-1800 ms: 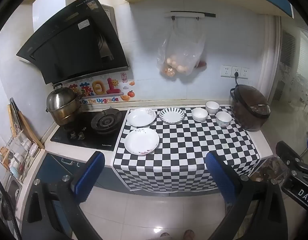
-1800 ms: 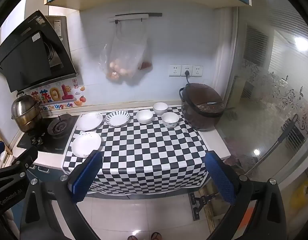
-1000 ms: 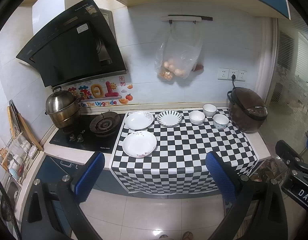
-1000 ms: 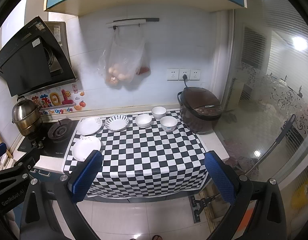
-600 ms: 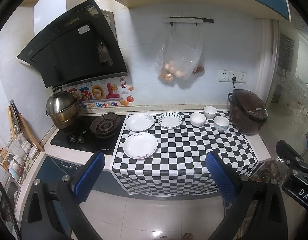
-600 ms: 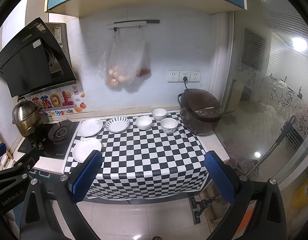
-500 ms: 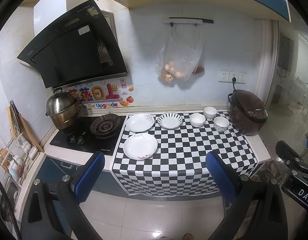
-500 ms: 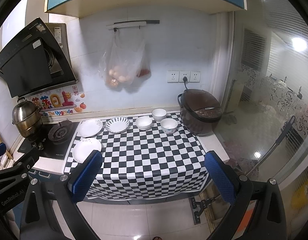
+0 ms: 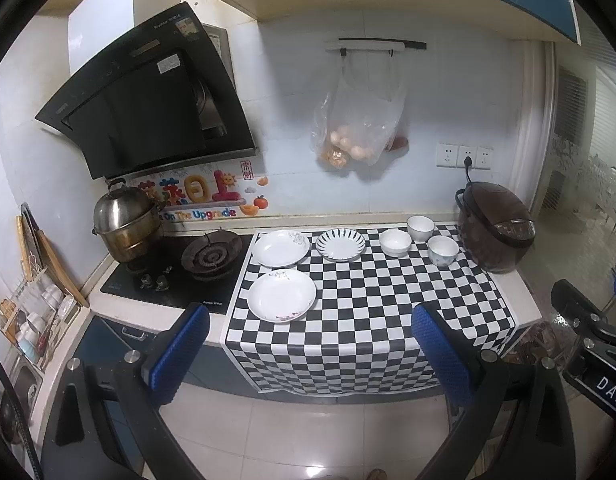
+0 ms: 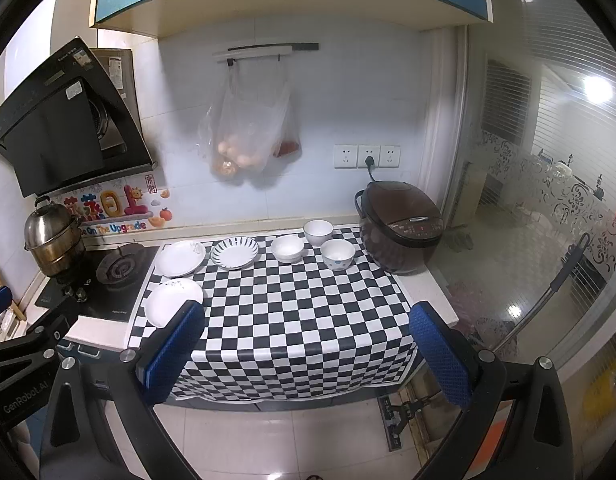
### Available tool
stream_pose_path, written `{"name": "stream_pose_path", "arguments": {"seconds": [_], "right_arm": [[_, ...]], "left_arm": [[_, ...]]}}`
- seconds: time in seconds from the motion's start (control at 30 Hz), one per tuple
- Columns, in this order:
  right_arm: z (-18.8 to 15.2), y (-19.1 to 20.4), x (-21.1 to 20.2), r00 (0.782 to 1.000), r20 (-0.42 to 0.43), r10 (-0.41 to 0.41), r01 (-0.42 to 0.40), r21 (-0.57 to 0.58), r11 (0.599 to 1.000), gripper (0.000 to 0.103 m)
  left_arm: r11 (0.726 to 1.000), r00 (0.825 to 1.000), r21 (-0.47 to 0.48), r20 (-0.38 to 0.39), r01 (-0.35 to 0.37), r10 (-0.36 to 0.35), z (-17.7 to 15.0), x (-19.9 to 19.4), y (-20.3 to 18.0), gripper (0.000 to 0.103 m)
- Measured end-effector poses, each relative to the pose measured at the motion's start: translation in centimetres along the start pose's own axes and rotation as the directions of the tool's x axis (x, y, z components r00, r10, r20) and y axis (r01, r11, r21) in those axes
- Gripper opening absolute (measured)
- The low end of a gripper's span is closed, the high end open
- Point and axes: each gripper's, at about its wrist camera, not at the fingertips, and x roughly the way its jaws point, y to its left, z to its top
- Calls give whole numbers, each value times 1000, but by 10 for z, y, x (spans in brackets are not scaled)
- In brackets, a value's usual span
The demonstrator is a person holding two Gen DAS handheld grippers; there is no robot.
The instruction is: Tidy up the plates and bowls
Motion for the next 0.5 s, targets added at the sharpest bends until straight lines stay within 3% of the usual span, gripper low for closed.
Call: {"name": "stream_pose_path", "arguments": {"seconds": [0.5], "right_arm": [[-1,0,-4,1000,6,-5,5,-3,1000,103]], "left_arm": [[1000,1000,1,2,-2,2,-2,-1,-1,103]]}}
